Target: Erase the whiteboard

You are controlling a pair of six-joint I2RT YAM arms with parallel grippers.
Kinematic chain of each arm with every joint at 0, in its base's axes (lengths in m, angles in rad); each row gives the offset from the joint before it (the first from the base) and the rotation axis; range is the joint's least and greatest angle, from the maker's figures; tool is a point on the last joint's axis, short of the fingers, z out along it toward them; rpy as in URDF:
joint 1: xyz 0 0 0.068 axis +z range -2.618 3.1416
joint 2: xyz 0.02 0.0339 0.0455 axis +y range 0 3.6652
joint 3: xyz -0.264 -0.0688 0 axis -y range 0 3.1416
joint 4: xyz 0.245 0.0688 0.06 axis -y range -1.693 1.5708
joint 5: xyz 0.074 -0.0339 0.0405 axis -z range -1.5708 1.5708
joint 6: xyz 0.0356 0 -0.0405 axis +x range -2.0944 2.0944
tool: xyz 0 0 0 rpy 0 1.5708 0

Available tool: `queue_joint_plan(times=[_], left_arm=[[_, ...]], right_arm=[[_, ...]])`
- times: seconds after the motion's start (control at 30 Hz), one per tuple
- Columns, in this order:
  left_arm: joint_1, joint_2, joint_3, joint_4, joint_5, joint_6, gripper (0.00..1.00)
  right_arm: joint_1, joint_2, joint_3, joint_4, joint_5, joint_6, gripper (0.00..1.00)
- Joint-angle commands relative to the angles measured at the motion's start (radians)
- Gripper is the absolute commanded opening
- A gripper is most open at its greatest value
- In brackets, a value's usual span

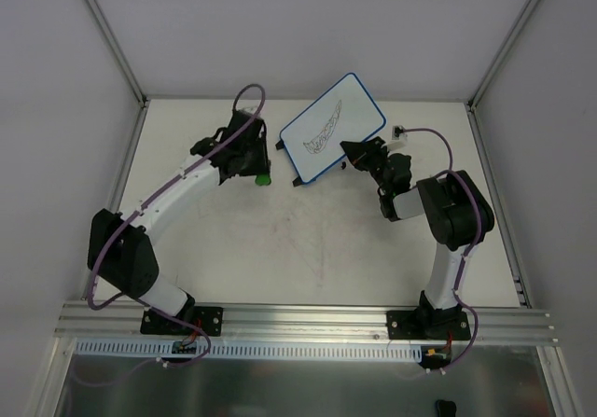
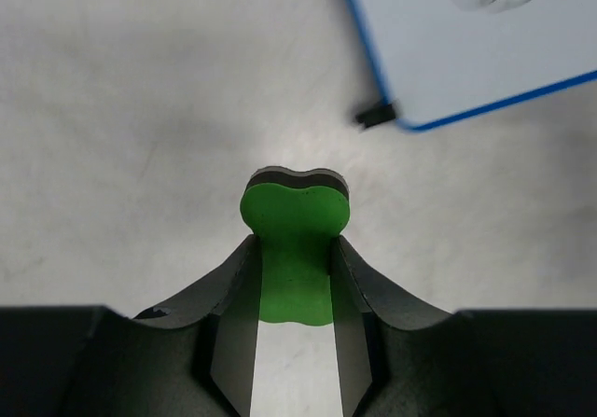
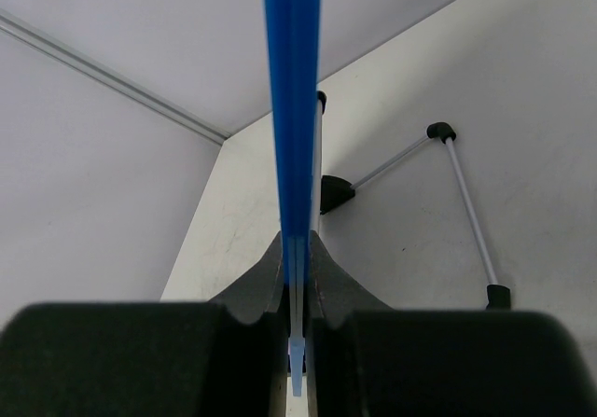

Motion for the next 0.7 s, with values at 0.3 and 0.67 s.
queue_joint_plan(times=[0.3,0.67], left_arm=[[0.051,0.564,0.815,0.045,0.323,0.028,0.00],[0.053,0.875,1.259,0.148,0.401,-0.090,0.00]], right_arm=[[-0.006,0.042,0.036,0.188,-0.020,-0.021,0.00],[-0.008,0.054,0.049,0.187,-0.046,-0.008,0.00]])
